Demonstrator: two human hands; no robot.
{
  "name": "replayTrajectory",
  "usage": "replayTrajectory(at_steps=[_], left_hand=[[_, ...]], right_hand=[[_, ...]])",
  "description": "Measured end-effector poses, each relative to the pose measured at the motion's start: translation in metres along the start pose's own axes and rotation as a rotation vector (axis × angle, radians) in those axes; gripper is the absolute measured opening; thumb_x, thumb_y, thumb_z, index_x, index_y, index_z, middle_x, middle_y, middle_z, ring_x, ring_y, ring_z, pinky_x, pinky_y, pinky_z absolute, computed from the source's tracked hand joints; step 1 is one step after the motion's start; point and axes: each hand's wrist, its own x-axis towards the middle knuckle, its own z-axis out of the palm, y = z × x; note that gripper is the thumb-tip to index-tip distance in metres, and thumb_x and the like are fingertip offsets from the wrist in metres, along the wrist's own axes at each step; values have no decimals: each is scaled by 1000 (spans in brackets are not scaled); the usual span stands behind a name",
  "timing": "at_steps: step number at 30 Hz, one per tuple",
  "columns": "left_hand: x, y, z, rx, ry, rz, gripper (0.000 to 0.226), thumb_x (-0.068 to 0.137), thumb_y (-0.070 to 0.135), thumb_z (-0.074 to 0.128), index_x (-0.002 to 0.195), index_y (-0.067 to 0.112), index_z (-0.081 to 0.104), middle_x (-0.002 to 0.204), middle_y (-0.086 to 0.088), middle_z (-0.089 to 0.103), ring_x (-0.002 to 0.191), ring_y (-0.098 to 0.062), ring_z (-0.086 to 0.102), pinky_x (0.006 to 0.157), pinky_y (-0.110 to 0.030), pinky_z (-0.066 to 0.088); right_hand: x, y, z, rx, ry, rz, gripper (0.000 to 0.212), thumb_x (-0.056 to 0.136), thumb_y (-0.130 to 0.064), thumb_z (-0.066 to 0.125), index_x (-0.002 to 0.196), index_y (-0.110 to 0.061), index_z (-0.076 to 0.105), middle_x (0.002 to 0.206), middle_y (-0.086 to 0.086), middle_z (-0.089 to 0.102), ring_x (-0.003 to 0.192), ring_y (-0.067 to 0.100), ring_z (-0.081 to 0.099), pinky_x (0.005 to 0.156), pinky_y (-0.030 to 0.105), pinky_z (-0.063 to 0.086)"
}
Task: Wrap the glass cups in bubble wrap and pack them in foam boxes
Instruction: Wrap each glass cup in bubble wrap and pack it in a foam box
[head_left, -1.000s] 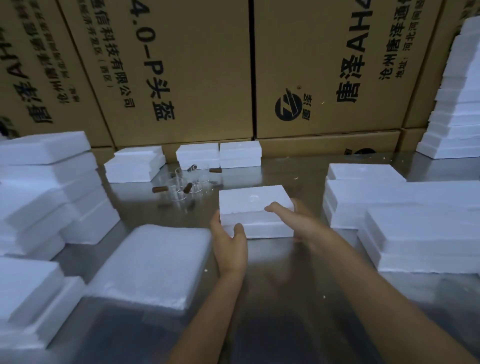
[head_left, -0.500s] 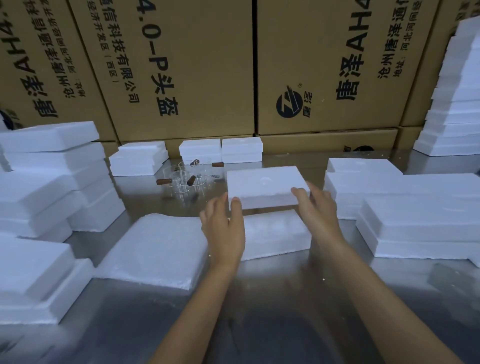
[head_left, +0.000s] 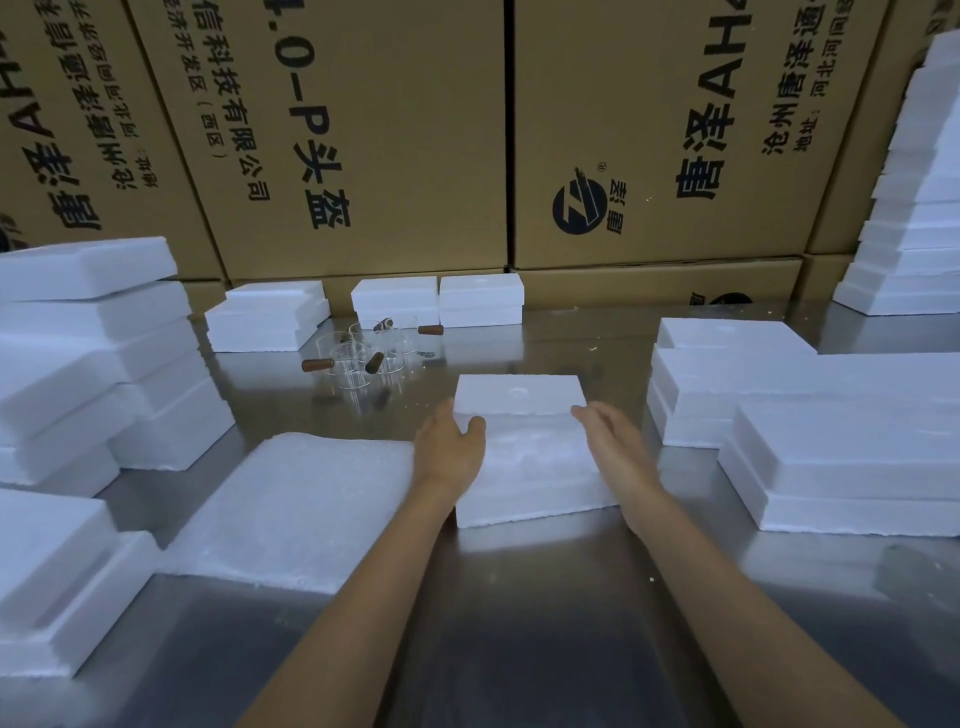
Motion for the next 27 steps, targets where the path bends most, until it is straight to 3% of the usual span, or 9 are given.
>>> replayTrajectory(at_steps=[3,6,10,17,21,24,27], left_hand=[[12,3,4,65,33,12,53,104,26,46,152,8,35,154,-11,40,142,-29,38,115,-39,33],[22,7,3,57,134,92,45,103,20,46,146,7,42,146,-14,46,136,-30,42,110,-38,35],[55,6,-15,111,239,159,36,102,17,48,137,8,48,136,-16,50,126,-33,50,106,-45,43],[129,-28,-70,563,237,-48,42,99,21,55,140,13,49,137,-25,47,127,-42,47,109,-48,42],[146,-38,-69,487,111,8,29,100,15,53,126,10,63,128,-18,62,114,-35,57,100,-39,46],[149,-41,-61,494,111,39,33,100,17,52,131,13,59,128,-18,60,109,-33,57,93,-37,45],[157,-46,-57,464,134,34,34,100,18,53,134,13,56,126,-18,61,104,-32,57,90,-36,45]], right_hand=[[1,1,8,65,250,-66,17,94,-34,56,104,-26,67,89,-21,61,87,2,57,65,14,35],[0,0,11,140,352,-79,18,93,-34,53,100,-27,68,88,-24,61,80,-6,54,63,14,35],[-1,-5,17,165,381,-124,31,82,-49,44,95,-29,65,87,-24,61,78,-21,53,64,15,35],[6,-2,20,179,395,-147,36,81,-53,43,95,-29,65,80,-33,62,80,-23,53,64,16,37],[9,0,21,179,405,-166,31,83,-51,46,92,-29,65,82,-29,64,81,-19,54,65,19,38],[11,0,21,161,400,-185,30,83,-49,45,91,-28,65,82,-39,60,81,-20,54,65,17,38],[14,2,22,151,408,-205,32,83,-49,45,91,-26,66,80,-28,64,81,-16,55,64,18,39]])
